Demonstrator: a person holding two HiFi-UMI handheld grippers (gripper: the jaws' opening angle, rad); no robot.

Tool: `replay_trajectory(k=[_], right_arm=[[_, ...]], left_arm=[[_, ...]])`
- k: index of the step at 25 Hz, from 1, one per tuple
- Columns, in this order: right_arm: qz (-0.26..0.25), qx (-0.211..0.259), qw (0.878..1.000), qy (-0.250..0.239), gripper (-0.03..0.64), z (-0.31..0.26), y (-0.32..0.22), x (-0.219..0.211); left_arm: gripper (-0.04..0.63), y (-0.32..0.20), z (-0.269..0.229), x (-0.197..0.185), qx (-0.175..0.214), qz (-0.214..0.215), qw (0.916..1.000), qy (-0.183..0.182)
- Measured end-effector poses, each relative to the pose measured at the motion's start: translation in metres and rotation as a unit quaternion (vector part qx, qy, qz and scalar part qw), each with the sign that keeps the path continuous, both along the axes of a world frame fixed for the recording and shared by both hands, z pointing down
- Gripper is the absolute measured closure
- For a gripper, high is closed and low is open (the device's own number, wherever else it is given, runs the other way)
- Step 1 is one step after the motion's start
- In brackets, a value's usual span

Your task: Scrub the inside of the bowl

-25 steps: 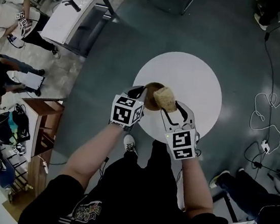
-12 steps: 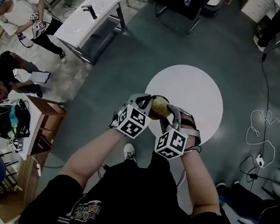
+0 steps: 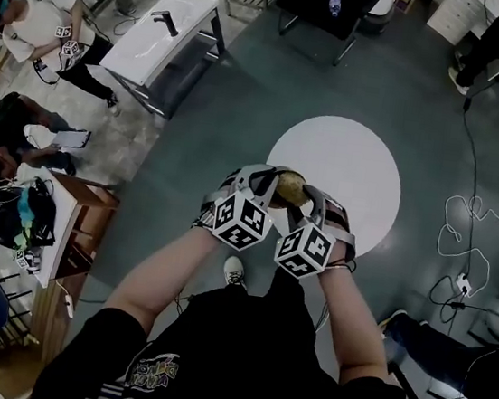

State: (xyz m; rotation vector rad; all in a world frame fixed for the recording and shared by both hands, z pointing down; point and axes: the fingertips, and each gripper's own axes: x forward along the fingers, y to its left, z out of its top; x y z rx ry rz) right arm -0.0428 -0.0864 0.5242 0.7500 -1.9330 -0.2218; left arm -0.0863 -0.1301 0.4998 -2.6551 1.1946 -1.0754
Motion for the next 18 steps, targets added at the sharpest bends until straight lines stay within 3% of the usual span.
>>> replay_trajectory(k=[7, 12, 18], right_arm=[[0.077, -0.040, 0.995, -0.054, 0.403, 0.003, 0.010, 0.007], [0.129, -0.075, 0.981, -0.122, 0.403, 0.001, 0.023, -0.004], [0.150, -0.097, 0.966, -0.189, 0.403, -0.014, 0.028, -0.026]], left_arm=[[0.574, -0.002, -0.012, 0.003, 0.018, -0.010, 0.9996, 0.020], [0.574, -0.006, -0.017, -0.003, 0.013, -0.042, 0.9979, 0.048], [0.575, -0.004, -0.019, -0.011, 0.007, -0.069, 0.9950, 0.072]])
